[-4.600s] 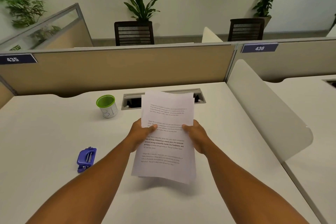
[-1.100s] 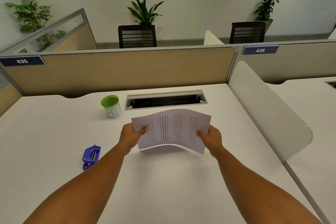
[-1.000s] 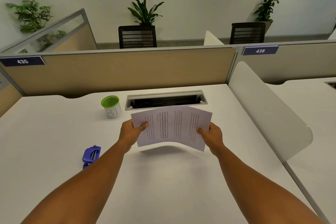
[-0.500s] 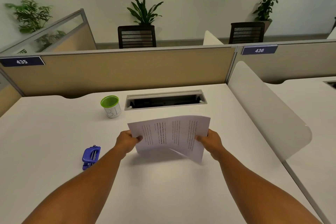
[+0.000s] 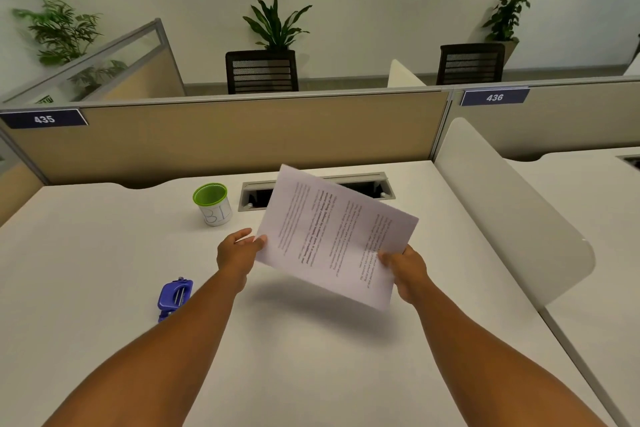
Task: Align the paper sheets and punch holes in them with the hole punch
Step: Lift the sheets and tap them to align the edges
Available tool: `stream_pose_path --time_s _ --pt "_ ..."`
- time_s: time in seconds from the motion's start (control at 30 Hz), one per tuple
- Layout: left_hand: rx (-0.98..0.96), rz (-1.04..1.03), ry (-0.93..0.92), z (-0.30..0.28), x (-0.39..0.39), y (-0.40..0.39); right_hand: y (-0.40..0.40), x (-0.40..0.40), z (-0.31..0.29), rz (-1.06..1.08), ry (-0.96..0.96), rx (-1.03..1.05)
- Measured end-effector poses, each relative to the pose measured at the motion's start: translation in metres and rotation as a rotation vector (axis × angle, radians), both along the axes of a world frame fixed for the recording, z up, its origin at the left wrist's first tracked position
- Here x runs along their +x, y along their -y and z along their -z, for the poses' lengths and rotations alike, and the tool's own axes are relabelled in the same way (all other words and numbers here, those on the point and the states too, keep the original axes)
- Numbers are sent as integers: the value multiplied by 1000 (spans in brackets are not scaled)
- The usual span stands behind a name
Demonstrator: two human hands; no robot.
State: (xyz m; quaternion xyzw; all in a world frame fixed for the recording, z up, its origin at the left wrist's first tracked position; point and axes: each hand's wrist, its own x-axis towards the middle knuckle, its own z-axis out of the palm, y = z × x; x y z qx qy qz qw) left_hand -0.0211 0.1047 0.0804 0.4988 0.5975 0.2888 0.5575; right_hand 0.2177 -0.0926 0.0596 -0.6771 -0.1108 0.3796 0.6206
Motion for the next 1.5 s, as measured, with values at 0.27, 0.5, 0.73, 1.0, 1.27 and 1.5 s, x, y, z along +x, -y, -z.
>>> stream_pose_path --time_s 0.27,0.5,0.73,1.0,1.27,1.5 --pt "-172 80 348 -13 24 12 -9 -7 4 56 -242 197" --pt "-99 170 403 -17 39 26 -17 -16 -5 -25 -312 222" --pt "17 186 317 -24 35 24 -9 -11 -4 69 -230 139" --pt "153 248 222 -40 29 25 -3 -12 -18 -48 96 32" --pt "234 290 145 -44 22 45 -2 -22 -31 -169 395 -79" --pt "237 353 78 -21 7 65 14 -34 -16 -227 441 -156"
